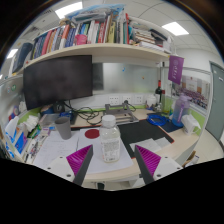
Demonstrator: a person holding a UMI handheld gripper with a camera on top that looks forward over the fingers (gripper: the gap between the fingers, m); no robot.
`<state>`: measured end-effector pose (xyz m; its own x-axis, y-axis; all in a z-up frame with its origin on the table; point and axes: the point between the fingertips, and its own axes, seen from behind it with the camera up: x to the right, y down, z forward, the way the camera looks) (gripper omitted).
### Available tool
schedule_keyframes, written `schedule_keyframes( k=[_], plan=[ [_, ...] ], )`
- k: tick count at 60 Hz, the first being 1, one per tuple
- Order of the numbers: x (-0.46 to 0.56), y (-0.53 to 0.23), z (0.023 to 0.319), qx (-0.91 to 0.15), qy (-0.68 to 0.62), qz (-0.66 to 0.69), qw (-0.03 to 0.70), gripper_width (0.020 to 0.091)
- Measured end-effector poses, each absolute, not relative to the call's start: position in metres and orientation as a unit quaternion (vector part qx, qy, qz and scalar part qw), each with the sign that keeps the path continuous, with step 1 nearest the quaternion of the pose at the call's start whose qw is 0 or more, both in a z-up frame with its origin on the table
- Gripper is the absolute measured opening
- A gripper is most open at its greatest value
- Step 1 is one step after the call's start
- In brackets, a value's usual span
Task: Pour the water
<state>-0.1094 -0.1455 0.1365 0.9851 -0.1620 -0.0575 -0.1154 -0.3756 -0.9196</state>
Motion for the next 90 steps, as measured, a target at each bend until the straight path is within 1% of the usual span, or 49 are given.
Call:
schedule_keyframes(
  k=[6, 12, 20, 25, 27, 29, 35, 43, 47, 48, 49, 51, 53, 54, 60, 66, 72, 78, 90],
  plan=[
    [-0.11, -0.114, 0.11, -0.828, 0.064, -0.024, 0.557, 0.0859],
    [-0.113, -0.09, 0.095, -0.821, 0.048, -0.027, 0.569, 0.0859],
    [-0.107, -0.065, 0.089, -0.807, 0.042, -0.046, 0.587, 0.0858],
    [-0.108, -0.051, 0.085, -0.804, 0.038, -0.041, 0.592, 0.084],
    [-0.108, -0.046, 0.085, -0.8, 0.037, -0.038, 0.598, 0.0812],
    [-0.108, -0.041, 0.084, -0.799, 0.035, -0.036, 0.6, 0.0765],
    [-0.106, -0.031, 0.083, -0.796, 0.032, -0.033, 0.603, 0.0585],
    [-0.104, -0.026, 0.083, -0.797, 0.042, -0.031, 0.602, 0.0506],
    [-0.103, -0.024, 0.083, -0.797, 0.048, -0.034, 0.601, 0.0448],
    [-0.102, -0.024, 0.083, -0.797, 0.048, -0.037, 0.6, 0.0446],
    [-0.102, -0.024, 0.083, -0.797, 0.047, -0.041, 0.601, 0.0426],
    [-0.102, -0.023, 0.083, -0.797, 0.045, -0.045, 0.601, 0.0411],
    [-0.101, -0.022, 0.083, -0.798, 0.045, -0.052, 0.599, 0.0408],
    [-0.101, -0.022, 0.083, -0.799, 0.044, -0.056, 0.597, 0.0396],
    [-0.106, -0.017, 0.089, -0.808, 0.017, -0.076, 0.584, 0.0395],
    [-0.115, -0.001, 0.106, -0.81, -0.041, -0.116, 0.574, 0.0396],
    [-0.125, 0.025, 0.121, -0.807, -0.131, -0.174, 0.548, 0.0394],
    [-0.137, 0.052, 0.129, -0.793, -0.238, -0.242, 0.506, 0.0394],
    [-0.17, 0.111, 0.154, -0.686, -0.438, -0.372, 0.447, 0.0396]
  ],
)
